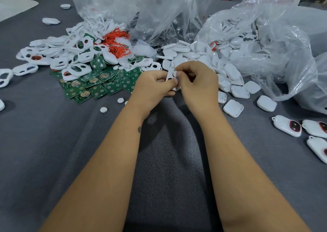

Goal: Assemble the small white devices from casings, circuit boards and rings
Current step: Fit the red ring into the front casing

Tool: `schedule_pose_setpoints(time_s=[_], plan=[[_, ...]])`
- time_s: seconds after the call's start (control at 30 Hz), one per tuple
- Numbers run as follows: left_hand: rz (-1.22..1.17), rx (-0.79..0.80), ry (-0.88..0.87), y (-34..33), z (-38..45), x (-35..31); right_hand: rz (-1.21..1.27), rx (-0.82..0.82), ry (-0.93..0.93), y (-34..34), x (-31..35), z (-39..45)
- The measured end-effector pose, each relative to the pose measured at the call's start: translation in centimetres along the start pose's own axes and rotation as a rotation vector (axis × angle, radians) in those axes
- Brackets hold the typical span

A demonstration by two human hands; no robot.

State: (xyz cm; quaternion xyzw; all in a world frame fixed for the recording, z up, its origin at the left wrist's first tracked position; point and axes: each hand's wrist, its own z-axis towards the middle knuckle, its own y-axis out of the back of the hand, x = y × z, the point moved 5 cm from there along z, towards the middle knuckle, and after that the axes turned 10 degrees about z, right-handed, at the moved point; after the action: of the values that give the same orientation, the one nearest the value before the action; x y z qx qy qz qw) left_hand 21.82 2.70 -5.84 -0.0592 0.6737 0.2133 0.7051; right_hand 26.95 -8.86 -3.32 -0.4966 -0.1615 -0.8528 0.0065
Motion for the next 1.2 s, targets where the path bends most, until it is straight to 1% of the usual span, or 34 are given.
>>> schedule_pose_setpoints(time_s=[0.67,1.2], plan=[[-0.051,0.028,-0.025,0.15,-0.08,-0.06,0.007,0.039,-0.024,-0.14,0.12,-0.15],[-0.04,0.033,-0.042,0.14,-0.02,0.01,-0.015,0.018,0.014,-0.13,0.57,-0.37]])
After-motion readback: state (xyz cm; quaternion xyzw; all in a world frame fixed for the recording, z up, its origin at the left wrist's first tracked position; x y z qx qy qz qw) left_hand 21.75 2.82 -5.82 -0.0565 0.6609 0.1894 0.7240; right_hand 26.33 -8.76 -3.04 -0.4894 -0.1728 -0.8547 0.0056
